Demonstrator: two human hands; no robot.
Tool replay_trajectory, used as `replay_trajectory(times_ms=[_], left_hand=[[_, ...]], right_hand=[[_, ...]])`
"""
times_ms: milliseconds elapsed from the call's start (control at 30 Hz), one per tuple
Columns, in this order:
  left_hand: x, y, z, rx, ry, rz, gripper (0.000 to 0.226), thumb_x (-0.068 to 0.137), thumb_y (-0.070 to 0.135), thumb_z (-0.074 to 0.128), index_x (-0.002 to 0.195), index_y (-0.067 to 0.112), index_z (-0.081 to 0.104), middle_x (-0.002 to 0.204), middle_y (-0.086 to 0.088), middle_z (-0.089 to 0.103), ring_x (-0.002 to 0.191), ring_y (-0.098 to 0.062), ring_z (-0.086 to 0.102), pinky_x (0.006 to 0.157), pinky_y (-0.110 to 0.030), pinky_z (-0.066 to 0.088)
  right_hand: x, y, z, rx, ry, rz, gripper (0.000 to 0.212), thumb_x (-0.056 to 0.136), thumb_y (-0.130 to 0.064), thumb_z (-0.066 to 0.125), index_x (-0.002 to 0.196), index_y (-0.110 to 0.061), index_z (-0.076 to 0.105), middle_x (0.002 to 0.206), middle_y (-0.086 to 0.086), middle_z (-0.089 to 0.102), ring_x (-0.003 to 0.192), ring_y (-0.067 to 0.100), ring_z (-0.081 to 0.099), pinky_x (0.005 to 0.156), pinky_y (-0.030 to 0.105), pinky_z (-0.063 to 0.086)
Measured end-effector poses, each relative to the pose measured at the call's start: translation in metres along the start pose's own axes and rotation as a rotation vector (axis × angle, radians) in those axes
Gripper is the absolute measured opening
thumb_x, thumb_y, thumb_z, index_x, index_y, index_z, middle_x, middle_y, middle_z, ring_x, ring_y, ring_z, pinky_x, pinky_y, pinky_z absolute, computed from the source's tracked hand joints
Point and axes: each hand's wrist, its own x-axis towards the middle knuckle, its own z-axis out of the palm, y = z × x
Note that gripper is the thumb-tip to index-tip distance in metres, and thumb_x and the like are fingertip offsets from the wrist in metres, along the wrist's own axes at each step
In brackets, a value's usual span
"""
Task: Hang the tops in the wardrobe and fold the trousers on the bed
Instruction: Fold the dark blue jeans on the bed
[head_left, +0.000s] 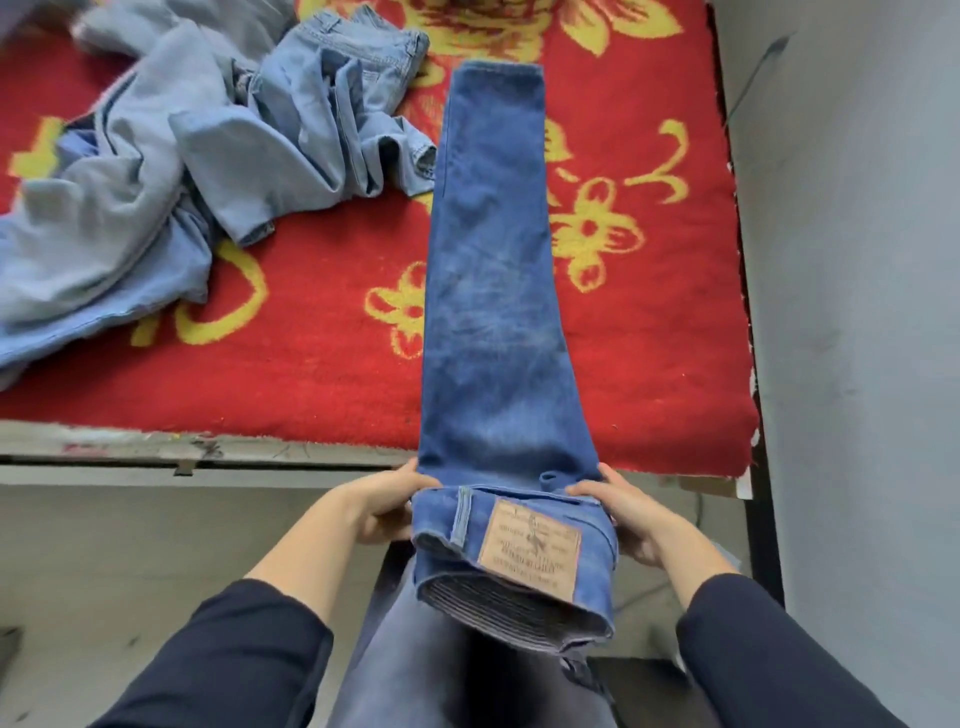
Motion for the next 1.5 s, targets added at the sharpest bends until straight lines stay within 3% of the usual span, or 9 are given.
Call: replay_trajectory(times_ms=[100, 167, 367, 500, 833, 1000, 1133, 1333, 1500], left_hand=[[-0.011, 0.04, -0.009, -0.187, 0.066, 0.145, 0.012, 0.087, 0.022, 0.058, 0.089, 0.011, 0.062, 0.079, -0.005, 0.065, 0.068, -0.013, 0.063, 0.059, -0.021, 0.056], [-0.014, 0.067, -0.009, -0.292, 0.07, 0.246, 0.02, 0.087, 0.03, 0.058, 0.098, 0.014, 0.061, 0.089, -0.004, 0.064, 0.076, -0.016, 0.063, 0.067, -0.027, 0.059], [-0.008, 0.152, -0.016, -0.379, 0.131, 0.444, 0.034, 0.095, 0.047, 0.041, 0.118, 0.025, 0.052, 0.081, -0.007, 0.075, 0.07, -0.02, 0.073, 0.067, -0.032, 0.055], [0.01, 0.214, -0.032, -0.341, 0.148, 0.497, 0.032, 0.093, 0.054, 0.04, 0.107, 0.029, 0.055, 0.09, -0.008, 0.074, 0.086, -0.023, 0.07, 0.078, -0.033, 0.054], [0.028, 0.386, -0.061, -0.216, 0.153, 0.631, 0.038, 0.093, 0.058, 0.039, 0.119, 0.033, 0.048, 0.089, -0.004, 0.075, 0.085, -0.016, 0.071, 0.089, -0.033, 0.047], [0.038, 0.448, -0.063, -0.183, 0.159, 0.888, 0.052, 0.097, 0.047, 0.04, 0.146, 0.04, 0.025, 0.116, -0.001, 0.067, 0.108, -0.014, 0.063, 0.094, -0.034, 0.043], [0.081, 0.41, -0.061, 0.12, 0.312, 1.078, 0.069, 0.094, 0.03, 0.054, 0.151, 0.035, 0.014, 0.153, 0.005, 0.032, 0.137, -0.003, 0.031, 0.109, -0.02, 0.026], [0.136, 0.254, -0.055, 1.371, 0.538, 1.05, 0.069, 0.089, 0.054, 0.03, 0.151, 0.031, 0.014, 0.159, 0.001, 0.005, 0.147, -0.016, 0.001, 0.12, -0.037, 0.005], [0.141, 0.196, -0.056, 1.469, 0.576, 1.03, 0.071, 0.092, 0.059, 0.034, 0.152, 0.02, 0.023, 0.159, -0.01, 0.014, 0.147, -0.022, 0.005, 0.116, -0.036, 0.004]], right_hand=[[-0.011, -0.039, 0.001, 0.224, -0.067, -0.029, 0.02, 0.092, -0.022, 0.058, 0.105, -0.009, 0.065, 0.074, 0.004, 0.072, 0.064, 0.015, 0.068, 0.064, 0.027, 0.053], [-0.016, -0.064, 0.004, 0.292, -0.036, -0.093, 0.029, 0.098, -0.028, 0.046, 0.099, -0.007, 0.066, 0.059, 0.003, 0.068, 0.049, 0.015, 0.064, 0.052, 0.023, 0.053], [-0.004, -0.153, 0.014, 0.356, -0.022, -0.2, 0.031, 0.084, -0.012, 0.031, 0.095, 0.0, 0.057, 0.091, 0.021, 0.073, 0.081, 0.028, 0.072, 0.067, 0.032, 0.054], [0.022, -0.209, 0.026, 0.243, 0.03, -0.338, 0.013, 0.088, -0.019, 0.059, 0.099, -0.012, 0.056, 0.088, 0.017, 0.074, 0.071, 0.021, 0.073, 0.061, 0.027, 0.055], [0.065, -0.367, 0.019, 0.303, 0.101, -0.476, 0.027, 0.088, -0.026, 0.065, 0.109, -0.012, 0.056, 0.072, 0.01, 0.073, 0.062, 0.019, 0.072, 0.055, 0.023, 0.056], [0.089, -0.419, 0.014, 0.372, 0.13, -0.652, 0.061, 0.087, -0.012, 0.065, 0.141, -0.012, 0.038, 0.106, 0.018, 0.07, 0.084, 0.023, 0.072, 0.064, 0.026, 0.057], [0.127, -0.382, 0.03, -0.067, 0.311, -0.695, 0.078, 0.08, -0.002, 0.072, 0.147, -0.015, 0.035, 0.118, 0.011, 0.065, 0.101, 0.015, 0.061, 0.073, 0.025, 0.049], [0.15, -0.261, 0.033, -0.987, 0.48, -0.848, 0.07, 0.08, -0.036, 0.063, 0.144, -0.015, 0.044, 0.152, 0.007, 0.037, 0.143, 0.023, 0.031, 0.115, 0.044, 0.031], [0.138, -0.212, 0.025, -1.253, 0.502, -1.018, 0.074, 0.085, -0.056, 0.049, 0.148, -0.02, 0.035, 0.156, 0.003, 0.028, 0.147, 0.021, 0.018, 0.119, 0.037, 0.016]])
